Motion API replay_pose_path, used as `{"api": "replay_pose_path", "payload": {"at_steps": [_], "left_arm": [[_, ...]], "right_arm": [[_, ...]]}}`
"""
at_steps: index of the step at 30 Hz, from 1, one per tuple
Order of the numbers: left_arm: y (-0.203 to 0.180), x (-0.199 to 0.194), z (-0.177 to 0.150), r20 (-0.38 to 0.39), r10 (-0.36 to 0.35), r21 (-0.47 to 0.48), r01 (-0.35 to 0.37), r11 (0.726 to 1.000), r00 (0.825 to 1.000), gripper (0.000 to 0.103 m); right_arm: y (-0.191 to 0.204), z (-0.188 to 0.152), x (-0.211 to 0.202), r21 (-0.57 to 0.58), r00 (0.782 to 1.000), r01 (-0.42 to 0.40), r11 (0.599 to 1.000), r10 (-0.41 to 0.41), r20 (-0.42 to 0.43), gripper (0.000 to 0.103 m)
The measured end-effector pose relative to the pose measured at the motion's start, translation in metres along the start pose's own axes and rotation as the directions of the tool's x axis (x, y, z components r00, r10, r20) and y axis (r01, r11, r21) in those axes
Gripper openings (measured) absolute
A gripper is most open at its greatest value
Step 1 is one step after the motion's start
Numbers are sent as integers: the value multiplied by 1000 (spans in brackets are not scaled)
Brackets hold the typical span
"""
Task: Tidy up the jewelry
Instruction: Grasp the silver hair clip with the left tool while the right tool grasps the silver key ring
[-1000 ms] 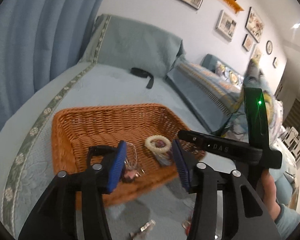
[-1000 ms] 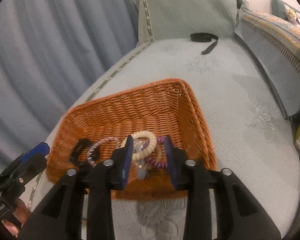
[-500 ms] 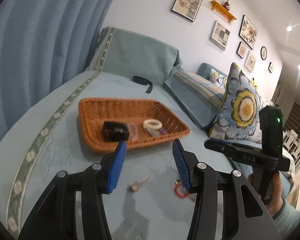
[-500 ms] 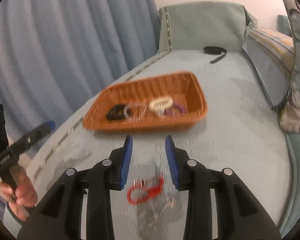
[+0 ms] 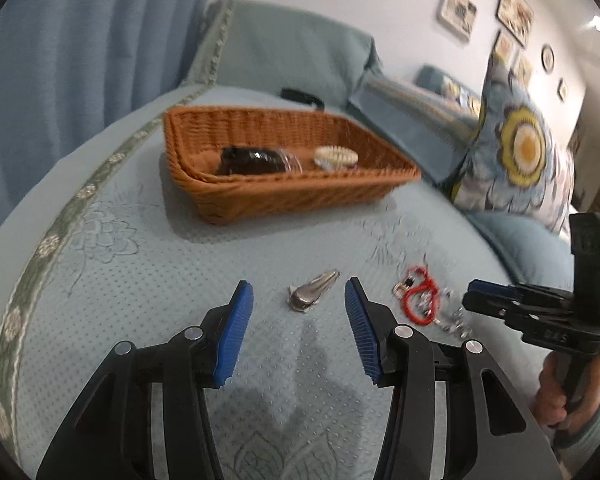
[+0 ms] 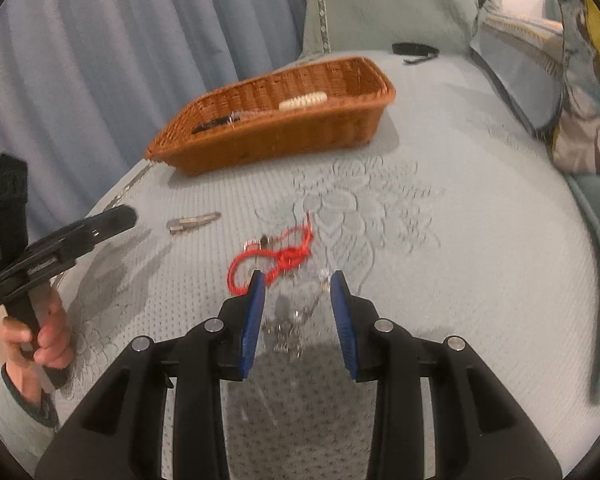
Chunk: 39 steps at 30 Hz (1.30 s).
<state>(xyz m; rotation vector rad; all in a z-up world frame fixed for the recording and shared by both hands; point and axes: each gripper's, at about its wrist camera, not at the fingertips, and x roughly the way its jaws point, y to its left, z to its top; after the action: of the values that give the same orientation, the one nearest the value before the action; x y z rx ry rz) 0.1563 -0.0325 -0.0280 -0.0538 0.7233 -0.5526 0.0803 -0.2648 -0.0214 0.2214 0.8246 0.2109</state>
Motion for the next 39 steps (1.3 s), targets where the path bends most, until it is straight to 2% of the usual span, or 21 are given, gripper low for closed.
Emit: {"api": "replay_pose_path", "payload": {"at_steps": [4,7,9,12,17,18,19,20,23,25,27,28,30,32,35,37,39], "left_arm": [[-5,28,8,-88,25,64,-20,998,996,46],[-8,49,9,-165,48,98,-32,995,985,46],[-13,52,7,-181,70,128,-47,991,981,45],[-20,44,0,-200,-19,124,44,991,980,36],[-24,34,-8,-194,-33,96,53,994,980,36],[-24,34,-8,-188,-21,90,38,995,982,36],[-22,35,-5,-164,35,82,-21,996,986,37],[-21,36,-5,-156,57,81,-45,996,986,38],[-19,47,2,-169,88,69,-78,995,982,38],[-25,55,5,-175,111,95,-96,991,978,38],[-32,58,6,-173,147,124,-127,984,974,25],[-34,58,4,-172,160,131,-139,982,972,22],[-35,56,3,-165,162,115,-144,983,973,22],[-30,45,-2,-157,168,60,-160,985,973,22],[-21,27,-14,-145,177,-55,-186,981,974,22],[-20,12,-26,-126,190,-114,-204,972,974,22],[-23,2,-35,-109,205,-140,-219,966,973,22]], "right_arm": [[2,-7,9,10,999,23,1000,-23,-29,31],[3,-9,8,6,999,35,999,-35,-25,31],[3,-10,8,7,999,37,999,-37,-26,31],[2,-11,6,8,999,37,999,-36,-19,31],[5,-18,2,6,999,32,999,-32,-17,31],[5,-18,1,7,999,34,999,-34,-15,31],[5,-19,1,9,999,37,999,-37,-12,31],[5,-19,0,11,999,40,999,-40,-9,31],[4,-19,-1,22,999,48,999,-48,-8,31],[3,-18,1,30,998,63,998,-62,-14,31],[3,-16,2,45,998,68,997,-67,-19,31],[2,-14,4,57,998,64,996,-63,-23,31],[3,-10,8,81,997,78,994,-75,-36,31],[5,-6,15,88,994,103,991,-98,-53,31],[18,-3,22,25,981,183,983,-181,-69,30],[27,-7,23,-36,970,232,972,-234,-62,20],[30,-13,18,-73,970,230,970,-234,-58,10]]}}
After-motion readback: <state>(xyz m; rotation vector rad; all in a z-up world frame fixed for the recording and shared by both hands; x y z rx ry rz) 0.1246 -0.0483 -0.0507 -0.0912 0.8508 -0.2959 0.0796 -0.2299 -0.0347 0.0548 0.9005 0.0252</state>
